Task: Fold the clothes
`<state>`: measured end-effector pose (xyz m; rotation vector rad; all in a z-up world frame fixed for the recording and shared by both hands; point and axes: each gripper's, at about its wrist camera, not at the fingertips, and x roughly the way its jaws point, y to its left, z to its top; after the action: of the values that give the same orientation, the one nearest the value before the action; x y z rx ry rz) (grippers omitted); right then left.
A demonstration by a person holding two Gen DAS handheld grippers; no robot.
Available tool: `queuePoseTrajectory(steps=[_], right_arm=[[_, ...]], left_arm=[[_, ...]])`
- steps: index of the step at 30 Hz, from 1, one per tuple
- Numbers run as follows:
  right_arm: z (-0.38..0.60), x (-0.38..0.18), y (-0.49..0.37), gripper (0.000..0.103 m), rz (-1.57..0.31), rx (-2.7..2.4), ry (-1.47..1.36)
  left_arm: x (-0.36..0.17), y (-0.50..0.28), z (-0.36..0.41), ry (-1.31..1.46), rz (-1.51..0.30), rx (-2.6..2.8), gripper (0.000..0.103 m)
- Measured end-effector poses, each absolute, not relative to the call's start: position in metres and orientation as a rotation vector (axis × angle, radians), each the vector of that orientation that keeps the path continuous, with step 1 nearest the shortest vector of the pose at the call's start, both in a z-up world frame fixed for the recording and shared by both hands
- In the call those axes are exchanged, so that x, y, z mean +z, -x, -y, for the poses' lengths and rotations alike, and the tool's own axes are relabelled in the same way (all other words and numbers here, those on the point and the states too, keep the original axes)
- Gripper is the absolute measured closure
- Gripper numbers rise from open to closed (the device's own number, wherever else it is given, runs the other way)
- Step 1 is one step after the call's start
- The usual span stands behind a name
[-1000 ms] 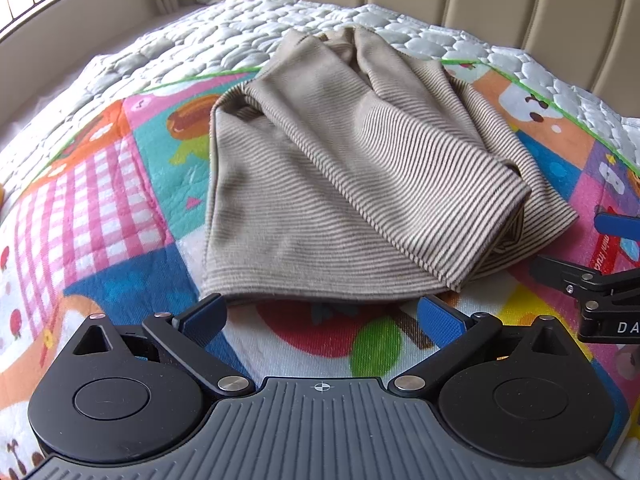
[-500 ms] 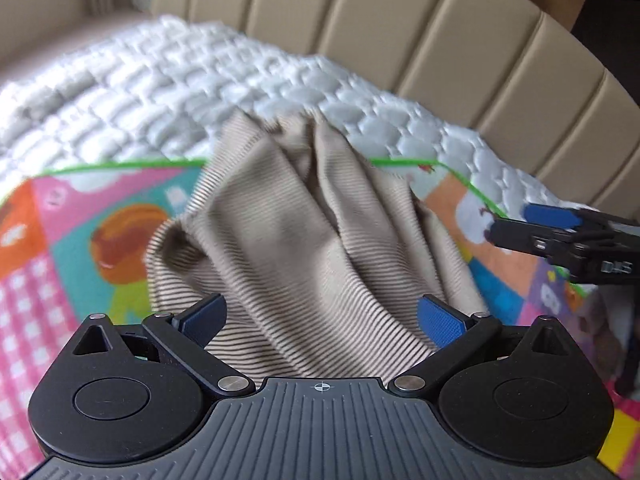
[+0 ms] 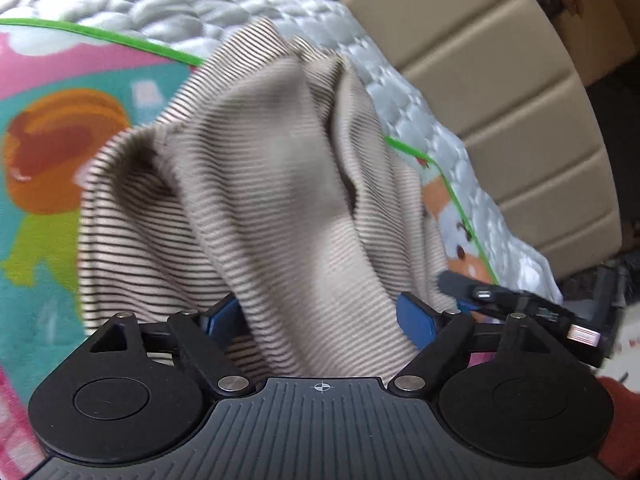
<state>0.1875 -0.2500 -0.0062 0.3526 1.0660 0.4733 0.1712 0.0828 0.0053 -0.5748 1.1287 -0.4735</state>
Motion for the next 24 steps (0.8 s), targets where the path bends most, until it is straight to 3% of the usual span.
queuePoseTrajectory(steps=[5, 7, 8, 10, 12, 13, 17, 21, 23, 24], right_arm=[[0.232, -0.007, -0.18, 0.0, -1.045, 0.484, -0.197], [0.229, -0.008, -0.179, 0.0, -1.045, 0.479, -0.172], [0.228, -0.008, -0.178, 0.0, -1.042, 0.475, -0.165], [0.226, -0.009, -0.176, 0.0, -1.039, 0.467, -0.144], [0.222, -0.009, -0.175, 0.0, -1.044, 0.458, -0.113], [0.22, -0.009, -0.175, 0.0, -1.047, 0.455, -0.096], [0.213, -0.009, -0.174, 0.0, -1.052, 0.462, -0.043], [0.214, -0.008, -0.172, 0.0, -1.041, 0.472, -0.032], [0.214, -0.007, -0.171, 0.0, -1.034, 0.462, -0.044], [0.213, -0.006, -0.171, 0.0, -1.029, 0.456, -0.046]], left_arm=[[-0.009, -0.178, -0.062, 0.692, -1.199, -0.556, 0.014], [-0.014, -0.181, -0.054, 0.724, -1.222, -0.574, 0.019], [-0.009, -0.185, -0.058, 0.735, -1.202, -0.548, 0.025], [0.002, -0.194, -0.065, 0.755, -1.161, -0.497, 0.062], [0.013, -0.203, -0.072, 0.774, -1.12, -0.446, 0.079], [0.019, -0.207, -0.077, 0.786, -1.092, -0.419, 0.081], [0.086, -0.217, -0.169, 0.914, -0.713, -0.192, 0.082], [0.092, -0.206, -0.263, 1.075, -0.58, 0.092, 0.081], [0.07, -0.192, -0.291, 1.145, -0.61, 0.172, 0.071], [0.058, -0.185, -0.303, 1.185, -0.639, 0.195, 0.05]])
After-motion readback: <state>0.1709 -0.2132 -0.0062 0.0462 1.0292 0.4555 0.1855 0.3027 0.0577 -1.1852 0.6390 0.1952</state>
